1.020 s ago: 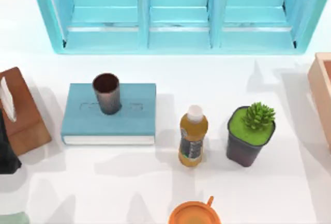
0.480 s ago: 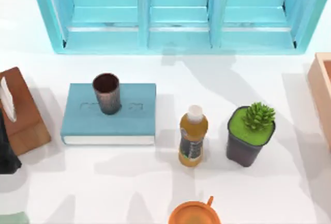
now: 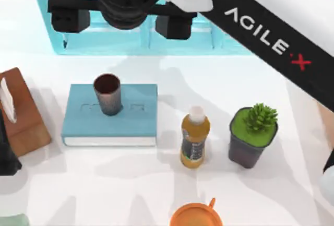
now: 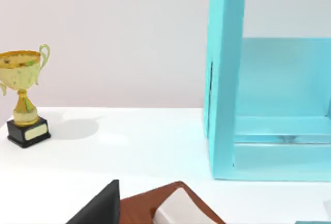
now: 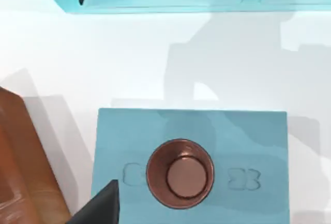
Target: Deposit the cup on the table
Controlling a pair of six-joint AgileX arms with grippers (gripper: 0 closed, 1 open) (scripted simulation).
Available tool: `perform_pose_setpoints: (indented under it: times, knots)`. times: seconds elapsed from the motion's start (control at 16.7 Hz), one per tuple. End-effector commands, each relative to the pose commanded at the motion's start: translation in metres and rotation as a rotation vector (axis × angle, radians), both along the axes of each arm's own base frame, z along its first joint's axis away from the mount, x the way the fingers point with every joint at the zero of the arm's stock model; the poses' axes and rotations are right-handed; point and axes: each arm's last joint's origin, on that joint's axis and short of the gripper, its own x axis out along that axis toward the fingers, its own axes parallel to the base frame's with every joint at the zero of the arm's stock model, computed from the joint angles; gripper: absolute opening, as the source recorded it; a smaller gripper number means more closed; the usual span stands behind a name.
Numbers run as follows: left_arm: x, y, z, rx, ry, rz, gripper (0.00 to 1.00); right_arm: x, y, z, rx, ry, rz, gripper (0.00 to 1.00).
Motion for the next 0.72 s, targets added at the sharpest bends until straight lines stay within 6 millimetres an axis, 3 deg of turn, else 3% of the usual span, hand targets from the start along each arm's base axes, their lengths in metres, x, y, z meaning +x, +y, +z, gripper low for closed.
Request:
perform_pose_setpoints:
  times: [0.36,0.72]
  knots:
    - [0.0,0.0,0.0,0.0,0.0,0.0,1.0,-0.001,0.036,-0.068,-0.118,0.128,-0.037,1.0]
    - [0.0,0.0,0.0,0.0,0.0,0.0,1.0,0.0,0.038,-0.075,-0.13,0.141,-0.044,1.0]
